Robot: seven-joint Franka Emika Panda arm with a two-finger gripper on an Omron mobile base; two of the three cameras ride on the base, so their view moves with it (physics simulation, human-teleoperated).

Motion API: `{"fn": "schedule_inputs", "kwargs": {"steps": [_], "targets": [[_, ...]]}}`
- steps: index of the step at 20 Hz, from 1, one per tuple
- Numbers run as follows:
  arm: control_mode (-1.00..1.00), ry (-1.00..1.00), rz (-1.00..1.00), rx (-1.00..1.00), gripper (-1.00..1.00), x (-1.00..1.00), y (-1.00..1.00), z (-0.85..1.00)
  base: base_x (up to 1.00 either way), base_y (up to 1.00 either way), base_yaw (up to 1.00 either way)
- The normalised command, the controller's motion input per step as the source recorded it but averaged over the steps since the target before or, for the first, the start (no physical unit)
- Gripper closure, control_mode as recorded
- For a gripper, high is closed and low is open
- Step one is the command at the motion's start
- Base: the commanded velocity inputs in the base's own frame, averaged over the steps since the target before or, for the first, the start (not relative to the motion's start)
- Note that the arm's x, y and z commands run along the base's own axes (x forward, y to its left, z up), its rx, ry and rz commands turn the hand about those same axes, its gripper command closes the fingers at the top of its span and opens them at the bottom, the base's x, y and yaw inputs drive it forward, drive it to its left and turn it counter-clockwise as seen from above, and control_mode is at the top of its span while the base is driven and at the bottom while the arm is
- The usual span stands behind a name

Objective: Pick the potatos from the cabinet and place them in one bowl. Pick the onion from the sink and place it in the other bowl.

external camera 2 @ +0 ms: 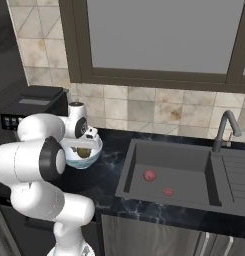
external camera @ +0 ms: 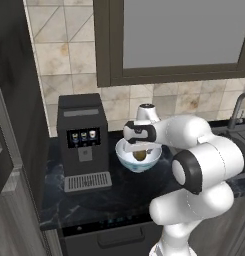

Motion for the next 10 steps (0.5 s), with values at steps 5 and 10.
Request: {"fn": "schedule_inputs", "kwargs": {"steps": [5,10], "targets": [[-1.00,0.00,0.00,0.00,-1.00,0.00,0.00,0.00,0.00,0.00,0.00],[-1.00,-0.01,0.00,0.00,-1.00,-0.06,0.00,0.20,0.00,0.00,0.00]]}}
